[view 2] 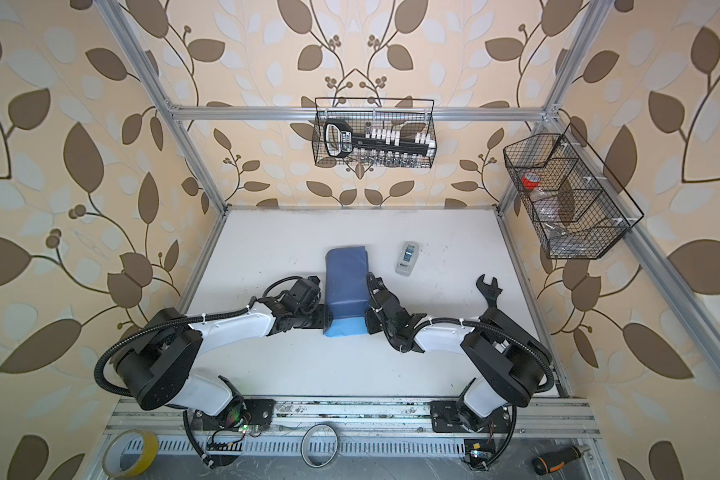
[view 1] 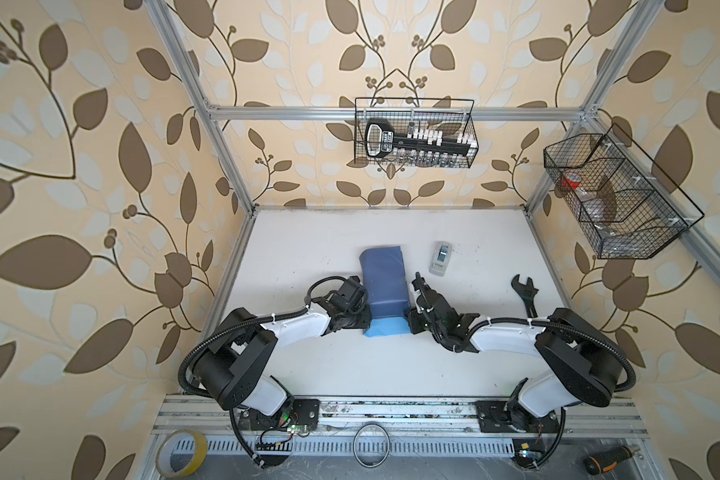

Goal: Wrap the gift box in paper

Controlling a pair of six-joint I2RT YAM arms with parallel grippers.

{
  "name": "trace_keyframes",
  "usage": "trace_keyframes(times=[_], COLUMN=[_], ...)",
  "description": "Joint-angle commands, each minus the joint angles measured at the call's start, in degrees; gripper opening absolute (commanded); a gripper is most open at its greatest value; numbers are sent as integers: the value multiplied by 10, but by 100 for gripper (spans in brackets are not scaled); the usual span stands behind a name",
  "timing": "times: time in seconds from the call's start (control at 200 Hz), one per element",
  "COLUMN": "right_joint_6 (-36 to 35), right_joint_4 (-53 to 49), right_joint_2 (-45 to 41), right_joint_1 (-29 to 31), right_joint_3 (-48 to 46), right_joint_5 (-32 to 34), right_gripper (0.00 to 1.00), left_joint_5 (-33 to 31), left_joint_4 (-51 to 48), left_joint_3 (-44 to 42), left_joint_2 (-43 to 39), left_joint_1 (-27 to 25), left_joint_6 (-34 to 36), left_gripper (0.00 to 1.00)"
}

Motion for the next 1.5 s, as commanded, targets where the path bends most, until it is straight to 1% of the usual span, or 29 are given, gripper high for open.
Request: trace_keyframes(times=[0.0,0.25,0.565,0.64,0.8,0.985,1.125,1.22,1.494], right_joint_6=[-3,1,9,10,17,24,27,29,57], right_joint_4=[11,14,18,16,17,30,35,36,42], right_joint_2=[10,14,14,12,4,14,19,21,33], right_joint_1=[5,8,15,15,17,19,19,19,20], right_joint_3=[-5,-3,-4,-7,-19,-27,-26,-24,-20], right_joint_5=[25,30,36,39,40,40,39,39,42], right_gripper=[32,29,24,25,31,31,26,22,5], left_joint_5=[-24,-49,-52,-53,-50,-47,-46,-48,-45], left_joint_4=[6,8,16,17,19,23,22,21,18], left_joint_3=[5,13,16,15,16,17,18,18,21], left_joint_2=[-11,13,26,25,28,36,38,38,38], left_joint_1=[-9,-21,-28,-29,-30,-32,-33,-33,-34], left_joint_6=[-1,-7,-14,-15,-18,-19,-19,-20,-20], left_gripper=[41,29,18,16,11,4,1,0,0])
